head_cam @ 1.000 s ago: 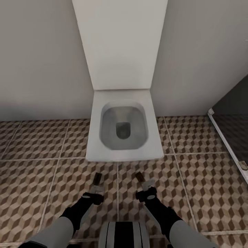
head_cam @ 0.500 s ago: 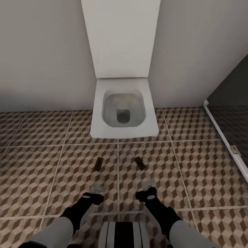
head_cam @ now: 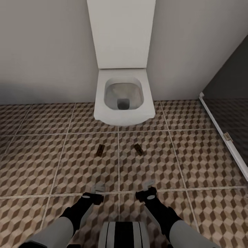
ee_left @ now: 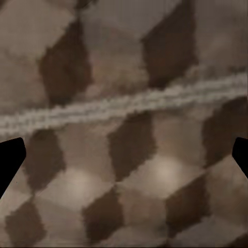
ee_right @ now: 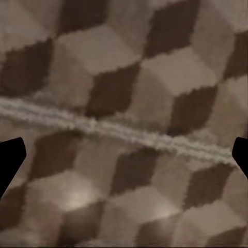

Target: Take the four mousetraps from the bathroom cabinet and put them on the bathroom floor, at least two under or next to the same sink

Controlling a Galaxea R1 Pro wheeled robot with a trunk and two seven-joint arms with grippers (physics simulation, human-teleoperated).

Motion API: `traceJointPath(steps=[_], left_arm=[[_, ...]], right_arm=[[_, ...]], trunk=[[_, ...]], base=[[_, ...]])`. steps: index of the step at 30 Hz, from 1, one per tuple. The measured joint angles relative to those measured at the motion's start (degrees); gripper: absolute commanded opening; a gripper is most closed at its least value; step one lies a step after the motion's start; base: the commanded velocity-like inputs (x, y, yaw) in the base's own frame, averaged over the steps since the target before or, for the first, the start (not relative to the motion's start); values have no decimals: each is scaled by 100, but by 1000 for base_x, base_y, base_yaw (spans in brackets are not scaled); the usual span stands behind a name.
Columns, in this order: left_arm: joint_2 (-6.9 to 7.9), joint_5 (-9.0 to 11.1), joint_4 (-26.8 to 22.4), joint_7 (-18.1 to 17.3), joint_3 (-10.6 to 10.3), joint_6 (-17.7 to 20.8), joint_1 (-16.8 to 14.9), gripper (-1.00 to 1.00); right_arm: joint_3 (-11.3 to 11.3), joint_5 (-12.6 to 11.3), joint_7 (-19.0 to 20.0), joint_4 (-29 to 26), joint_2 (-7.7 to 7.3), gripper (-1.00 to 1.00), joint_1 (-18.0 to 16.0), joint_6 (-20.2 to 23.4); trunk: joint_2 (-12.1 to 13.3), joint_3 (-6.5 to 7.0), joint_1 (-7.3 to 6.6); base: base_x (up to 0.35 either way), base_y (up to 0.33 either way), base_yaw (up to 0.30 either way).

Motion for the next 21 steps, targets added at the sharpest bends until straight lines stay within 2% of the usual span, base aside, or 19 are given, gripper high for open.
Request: traceJointPath(steps=[21], left_arm=[[0, 0, -1, 0, -1, 0, 0, 100]], right_arm=[[0, 1, 3, -1, 0, 100, -1, -10]], trunk=[[0, 0, 0]], base=[[-22, 0, 0]])
